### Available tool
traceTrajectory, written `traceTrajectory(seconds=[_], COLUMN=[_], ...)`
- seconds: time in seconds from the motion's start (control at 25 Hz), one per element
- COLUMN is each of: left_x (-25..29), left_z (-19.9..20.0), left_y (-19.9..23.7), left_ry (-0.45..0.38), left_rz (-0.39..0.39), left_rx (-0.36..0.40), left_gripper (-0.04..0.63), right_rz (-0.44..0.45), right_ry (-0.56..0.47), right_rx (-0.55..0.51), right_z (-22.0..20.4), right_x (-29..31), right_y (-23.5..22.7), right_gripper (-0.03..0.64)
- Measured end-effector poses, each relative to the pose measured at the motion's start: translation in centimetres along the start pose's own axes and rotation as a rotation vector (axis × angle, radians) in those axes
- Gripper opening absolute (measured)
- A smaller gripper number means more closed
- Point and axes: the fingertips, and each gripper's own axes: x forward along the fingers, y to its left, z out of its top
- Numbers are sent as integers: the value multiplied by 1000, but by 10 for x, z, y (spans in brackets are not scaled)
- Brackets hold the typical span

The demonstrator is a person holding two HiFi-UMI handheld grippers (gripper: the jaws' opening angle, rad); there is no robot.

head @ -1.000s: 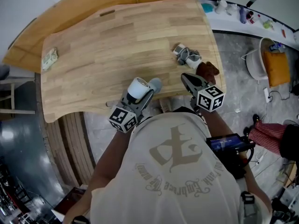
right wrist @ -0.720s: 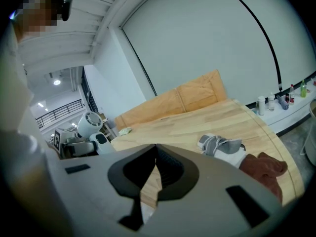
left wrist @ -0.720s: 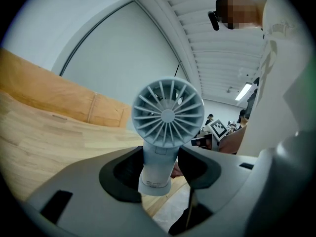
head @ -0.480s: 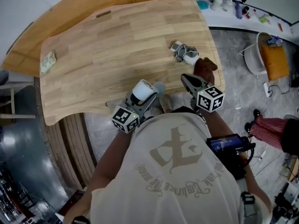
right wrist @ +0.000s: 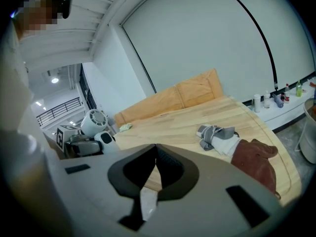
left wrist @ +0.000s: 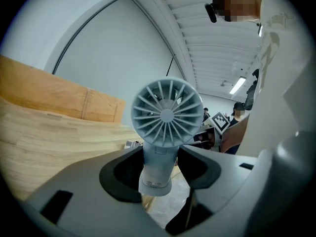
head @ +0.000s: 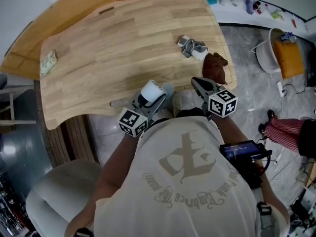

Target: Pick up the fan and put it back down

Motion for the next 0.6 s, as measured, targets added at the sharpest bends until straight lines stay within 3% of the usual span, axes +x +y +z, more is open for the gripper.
traceTrajectory(seconds=[0.6], left_x=[30], left_z=[-33], left_y=[6], left_ry=[74], left_rz=[29], left_rx=[68], left_gripper=[227], right_rz=[-19], right_ry=[9], right_rx=[-14], right_z=[-11], right_x=[-11], right_y=[-19], right_gripper=[14])
